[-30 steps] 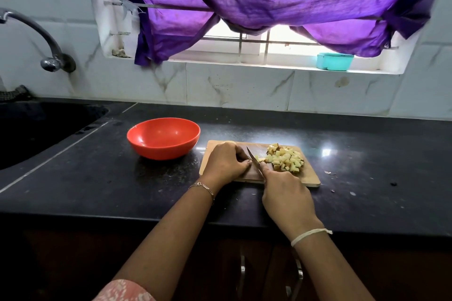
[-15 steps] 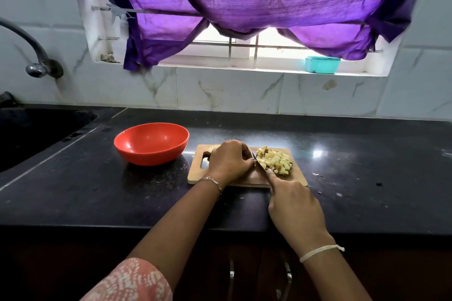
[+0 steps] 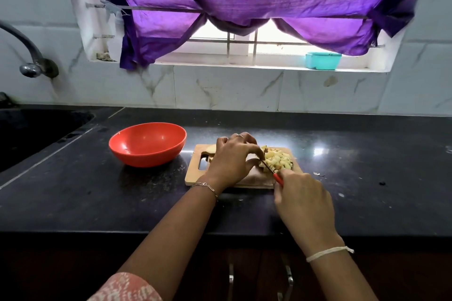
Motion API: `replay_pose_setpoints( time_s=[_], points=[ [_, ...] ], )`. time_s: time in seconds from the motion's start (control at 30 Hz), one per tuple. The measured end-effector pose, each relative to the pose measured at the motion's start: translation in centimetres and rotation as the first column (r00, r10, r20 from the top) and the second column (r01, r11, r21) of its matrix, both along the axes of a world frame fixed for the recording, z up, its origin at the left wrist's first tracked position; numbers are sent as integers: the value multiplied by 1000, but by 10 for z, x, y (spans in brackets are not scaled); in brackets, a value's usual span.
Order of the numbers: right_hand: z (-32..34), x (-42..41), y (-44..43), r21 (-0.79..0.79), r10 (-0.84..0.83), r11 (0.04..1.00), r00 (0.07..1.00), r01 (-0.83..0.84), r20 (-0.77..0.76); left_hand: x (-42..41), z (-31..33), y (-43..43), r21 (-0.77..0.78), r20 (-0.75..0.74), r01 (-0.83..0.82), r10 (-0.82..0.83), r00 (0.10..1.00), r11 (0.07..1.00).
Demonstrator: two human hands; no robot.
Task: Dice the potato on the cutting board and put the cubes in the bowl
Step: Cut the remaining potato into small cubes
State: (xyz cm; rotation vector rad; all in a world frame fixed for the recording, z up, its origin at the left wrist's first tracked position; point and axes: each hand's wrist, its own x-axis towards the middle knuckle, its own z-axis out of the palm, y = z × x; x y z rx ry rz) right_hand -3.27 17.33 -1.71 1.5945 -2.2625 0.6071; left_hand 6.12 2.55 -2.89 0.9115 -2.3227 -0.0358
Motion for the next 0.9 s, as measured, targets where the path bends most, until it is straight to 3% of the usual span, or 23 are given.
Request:
replay_pose_setpoints(
  time_s=[0.13, 0.33, 0.5, 0.67, 0.8, 0.9],
  points=[
    [1, -3, 0, -6, -15, 1000, 1000, 15, -10, -7, 0, 1, -76, 41, 12, -9, 999, 997],
    [3, -12, 1, -32, 5, 999, 1000, -4, 25, -4, -1, -1, -88, -46, -48, 44, 998, 995],
    [4, -13, 2, -68, 29, 997, 996, -23, 85, 11, -1, -11, 86, -115, -184, 193, 974, 979],
    [-2, -6, 1, -101, 85, 992, 989, -73, 118, 34, 3, -21, 261, -298, -239, 313, 902, 935],
    [-7, 5, -4, -140, 197, 975, 958, -170, 208, 52, 6, -24, 303, -239, -300, 377, 895, 904],
    [-10, 14, -7, -43, 265, 963, 917, -265, 299, 57, 4, -23, 296, -103, -287, 329, 939, 911]
  ],
)
